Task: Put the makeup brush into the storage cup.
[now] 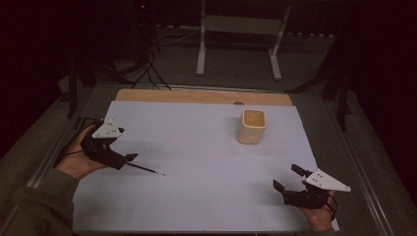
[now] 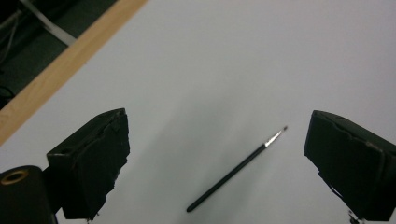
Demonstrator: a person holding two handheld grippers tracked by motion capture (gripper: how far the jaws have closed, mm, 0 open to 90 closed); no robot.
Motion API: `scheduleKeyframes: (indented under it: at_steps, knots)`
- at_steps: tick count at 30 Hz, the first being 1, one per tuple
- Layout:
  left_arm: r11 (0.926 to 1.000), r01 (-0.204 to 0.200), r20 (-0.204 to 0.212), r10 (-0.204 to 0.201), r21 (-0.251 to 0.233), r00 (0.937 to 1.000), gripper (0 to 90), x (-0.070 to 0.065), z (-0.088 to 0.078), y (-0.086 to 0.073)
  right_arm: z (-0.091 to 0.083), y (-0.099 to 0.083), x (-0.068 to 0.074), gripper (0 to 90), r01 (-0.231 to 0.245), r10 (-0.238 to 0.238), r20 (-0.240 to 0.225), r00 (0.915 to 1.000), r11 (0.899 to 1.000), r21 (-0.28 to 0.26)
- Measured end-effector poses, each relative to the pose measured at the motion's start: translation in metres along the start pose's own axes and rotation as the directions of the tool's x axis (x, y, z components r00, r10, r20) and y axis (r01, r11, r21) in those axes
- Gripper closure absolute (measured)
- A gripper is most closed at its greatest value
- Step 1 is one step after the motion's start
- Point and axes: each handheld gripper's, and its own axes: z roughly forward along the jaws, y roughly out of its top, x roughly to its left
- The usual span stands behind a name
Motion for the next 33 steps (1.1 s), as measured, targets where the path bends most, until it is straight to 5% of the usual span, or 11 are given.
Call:
scheduleKeyframes:
  at_steps: [13, 17, 33]
  knots:
    - [0.9887, -0.028, 0.057, 0.020, 0.148, 0.9982, 6.5, 0.003, 0.011, 0.001, 0.000, 0.000, 0.000, 9.6, 0.001, -0.001, -0.004, 1.0000, 1.000, 0.003]
    - [0.9760, -0.057, 0.088, 0.040, 0.210, 0.9953, 5.7, 0.003, 0.013, 0.004, 0.001, 0.000, 0.000, 9.6, 0.000, 0.000, -0.005, 1.0000, 1.000, 0.004]
    - [0.9688, -0.087, 0.107, 0.064, 0.232, 0.9922, 6.0, 0.000, 0.025, 0.009, 0.001, 0.000, 0.000, 9.6, 0.000, 0.000, -0.008, 1.0000, 1.000, 0.005]
